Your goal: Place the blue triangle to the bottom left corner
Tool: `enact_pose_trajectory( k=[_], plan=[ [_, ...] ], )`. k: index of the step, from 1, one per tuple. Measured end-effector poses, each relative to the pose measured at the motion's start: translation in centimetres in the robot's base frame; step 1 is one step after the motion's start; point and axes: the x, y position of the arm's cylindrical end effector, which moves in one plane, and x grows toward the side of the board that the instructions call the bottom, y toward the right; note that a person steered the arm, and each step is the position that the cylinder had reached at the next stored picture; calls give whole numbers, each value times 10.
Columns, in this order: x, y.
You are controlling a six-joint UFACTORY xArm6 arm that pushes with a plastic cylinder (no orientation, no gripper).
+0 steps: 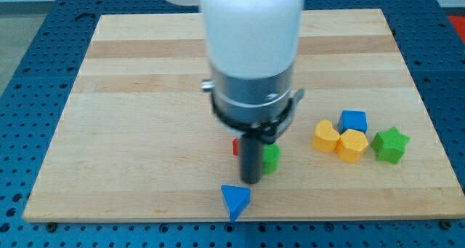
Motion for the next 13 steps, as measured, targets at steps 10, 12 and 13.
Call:
enact_pose_trajectory(
  k=[10, 12, 13],
  plan=[
    [56, -163],
    [45, -35],
    [33, -28]
  ],
)
